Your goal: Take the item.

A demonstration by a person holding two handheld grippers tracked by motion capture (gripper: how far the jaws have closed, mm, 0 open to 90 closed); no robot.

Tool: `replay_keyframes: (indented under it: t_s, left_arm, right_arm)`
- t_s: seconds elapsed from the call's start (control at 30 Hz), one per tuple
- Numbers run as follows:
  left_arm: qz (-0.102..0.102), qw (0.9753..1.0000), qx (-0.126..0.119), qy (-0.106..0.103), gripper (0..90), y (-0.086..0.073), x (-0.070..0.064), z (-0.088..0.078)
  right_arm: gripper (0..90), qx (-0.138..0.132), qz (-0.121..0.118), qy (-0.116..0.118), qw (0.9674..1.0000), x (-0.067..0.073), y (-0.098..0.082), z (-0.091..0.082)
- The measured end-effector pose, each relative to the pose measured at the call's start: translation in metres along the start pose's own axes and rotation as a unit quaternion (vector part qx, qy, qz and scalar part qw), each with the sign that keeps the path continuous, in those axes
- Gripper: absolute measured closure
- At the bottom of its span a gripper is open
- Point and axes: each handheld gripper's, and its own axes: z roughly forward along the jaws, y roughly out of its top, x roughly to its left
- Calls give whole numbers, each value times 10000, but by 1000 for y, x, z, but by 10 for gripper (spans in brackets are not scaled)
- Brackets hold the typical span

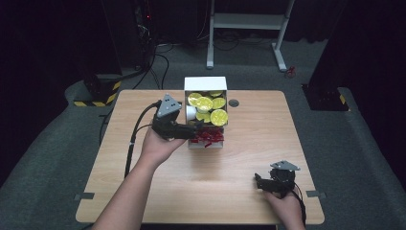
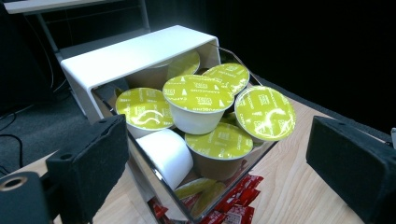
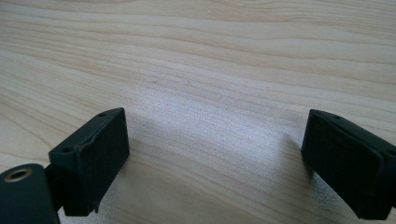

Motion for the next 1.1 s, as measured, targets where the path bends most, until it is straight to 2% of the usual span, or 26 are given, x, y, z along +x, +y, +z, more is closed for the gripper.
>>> replay_keyframes:
  t_s: [0.3, 0.57, 0.9, 1.1]
  left_arm:
    - [21, 10000, -23, -15, 75, 9, -2, 14]
    - [-13, 10000, 30, 33, 91, 11, 3, 29]
    - [19, 10000, 55, 62, 130, 14, 5, 46]
    - [-35, 9999, 79, 79, 158, 12, 6, 55]
  right_arm:
    - [75, -6, 11, 11, 10000, 0, 0, 0]
    - [75, 9, 8, 9, 10000, 0, 0, 0]
    - [75, -2, 13, 9, 10000, 0, 0, 0]
    - [75, -10, 1, 8, 10000, 0, 0, 0]
